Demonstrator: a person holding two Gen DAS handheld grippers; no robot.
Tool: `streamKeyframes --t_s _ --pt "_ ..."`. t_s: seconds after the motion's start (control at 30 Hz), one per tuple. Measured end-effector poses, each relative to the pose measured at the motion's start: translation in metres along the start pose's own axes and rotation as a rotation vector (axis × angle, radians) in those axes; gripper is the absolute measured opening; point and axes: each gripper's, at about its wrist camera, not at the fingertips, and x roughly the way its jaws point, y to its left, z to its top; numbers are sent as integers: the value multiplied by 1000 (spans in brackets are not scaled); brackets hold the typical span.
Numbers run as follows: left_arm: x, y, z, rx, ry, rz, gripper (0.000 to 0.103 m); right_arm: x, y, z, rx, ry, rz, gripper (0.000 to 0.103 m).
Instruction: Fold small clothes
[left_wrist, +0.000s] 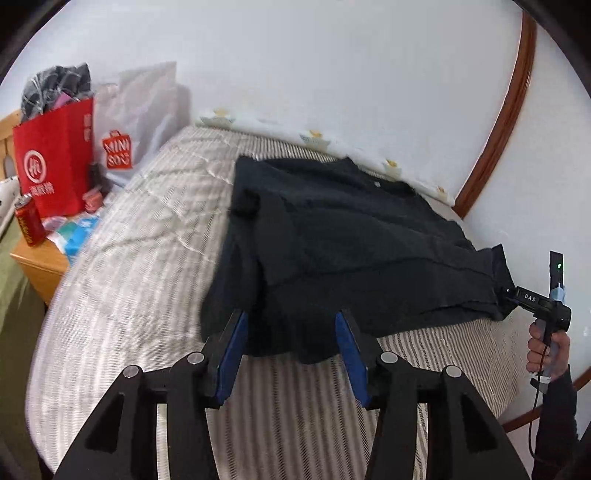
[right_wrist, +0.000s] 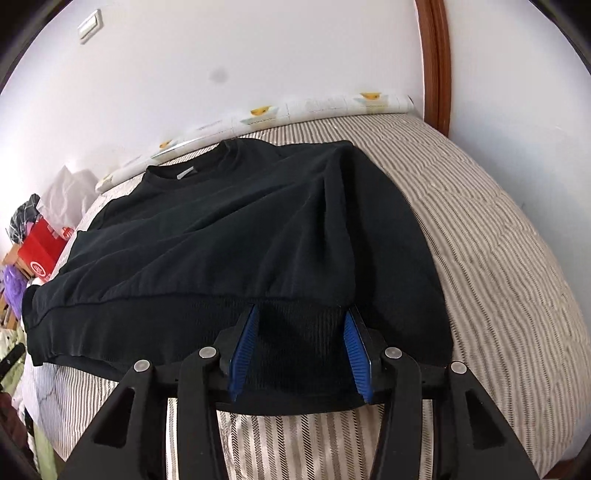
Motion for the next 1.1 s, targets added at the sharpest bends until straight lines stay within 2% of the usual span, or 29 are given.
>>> streamKeyframes --t_s 0.07,0.1,0.13,0.17,0.23,0.27,0.43,0.6,0.87,1.1 --pt "12 -4 -1 9 19 2 46 1 4 -2 -17 -8 -17 40" --pt "17 -5 -1 6 23 6 46 1 5 -3 -26 -14 -33 32" --pt "21 -4 -1 -4 28 4 42 1 7 -3 -34 -22 -57 20" --pt "24 -4 1 -20 32 -6 28 0 8 -3 -39 -28 -75 15" --pt "26 -3 6 -47 40 -30 13 -6 5 -2 -38 -40 -58 8" --pt "25 -4 10 -46 29 -31 9 -11 3 -1 -33 -49 -44 5" --pt "13 -13 34 -10 -45 -11 7 -31 -5 18 30 -117 48 5" --pt "16 -18 59 -14 -77 18 7 -28 -2 46 46 -159 75 5" --pt "37 -19 92 -22 -83 54 7 -8 -1 84 73 -178 113 5" --pt "70 -16 112 -24 -54 83 7 24 -2 106 88 -157 104 5"
